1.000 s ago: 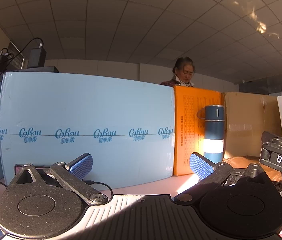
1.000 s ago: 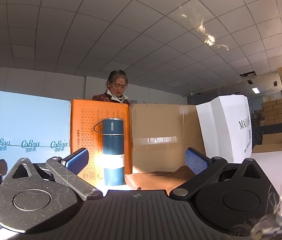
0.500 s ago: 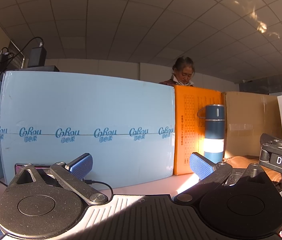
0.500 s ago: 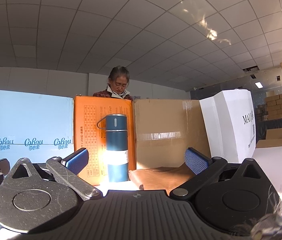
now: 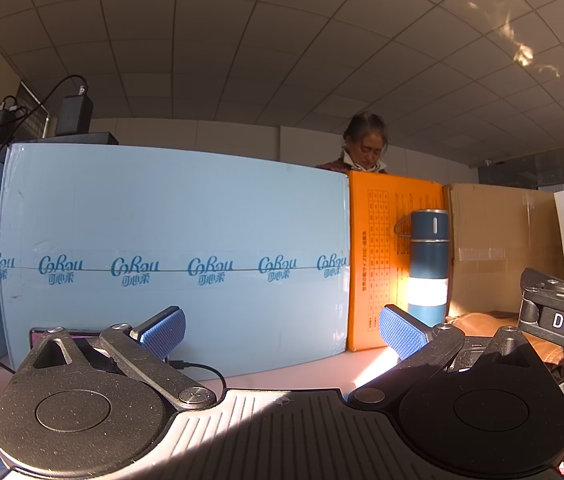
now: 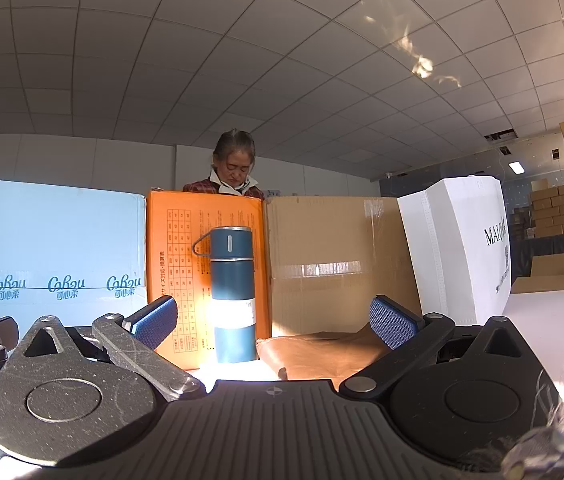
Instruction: Fold clothes
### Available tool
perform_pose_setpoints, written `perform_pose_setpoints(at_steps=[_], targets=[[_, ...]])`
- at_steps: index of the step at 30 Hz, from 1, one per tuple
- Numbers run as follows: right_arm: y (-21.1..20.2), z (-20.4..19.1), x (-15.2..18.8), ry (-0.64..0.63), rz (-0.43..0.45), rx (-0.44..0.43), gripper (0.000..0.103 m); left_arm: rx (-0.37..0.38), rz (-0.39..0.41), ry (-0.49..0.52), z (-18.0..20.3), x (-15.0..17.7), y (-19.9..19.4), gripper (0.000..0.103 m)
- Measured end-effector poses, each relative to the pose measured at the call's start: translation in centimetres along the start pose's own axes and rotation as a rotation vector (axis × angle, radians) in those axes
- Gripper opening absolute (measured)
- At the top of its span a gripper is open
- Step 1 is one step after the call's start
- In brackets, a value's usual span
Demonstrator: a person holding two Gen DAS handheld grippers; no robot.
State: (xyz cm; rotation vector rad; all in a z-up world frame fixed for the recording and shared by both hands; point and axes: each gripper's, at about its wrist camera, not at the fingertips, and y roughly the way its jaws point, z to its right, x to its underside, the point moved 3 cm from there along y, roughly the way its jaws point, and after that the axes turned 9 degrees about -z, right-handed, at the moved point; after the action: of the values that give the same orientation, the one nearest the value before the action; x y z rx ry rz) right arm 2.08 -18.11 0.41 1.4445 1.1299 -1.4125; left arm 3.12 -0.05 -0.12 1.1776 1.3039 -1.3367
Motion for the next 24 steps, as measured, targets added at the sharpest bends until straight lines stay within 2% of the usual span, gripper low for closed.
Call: perform_pose_setpoints(at_steps=[24], targets=[[0.28,0.47,-0.07,0.0,-0.006,0.001,0.103,-0.001,0.001,0.001,0.0,-0.06,-0.01,0.103]])
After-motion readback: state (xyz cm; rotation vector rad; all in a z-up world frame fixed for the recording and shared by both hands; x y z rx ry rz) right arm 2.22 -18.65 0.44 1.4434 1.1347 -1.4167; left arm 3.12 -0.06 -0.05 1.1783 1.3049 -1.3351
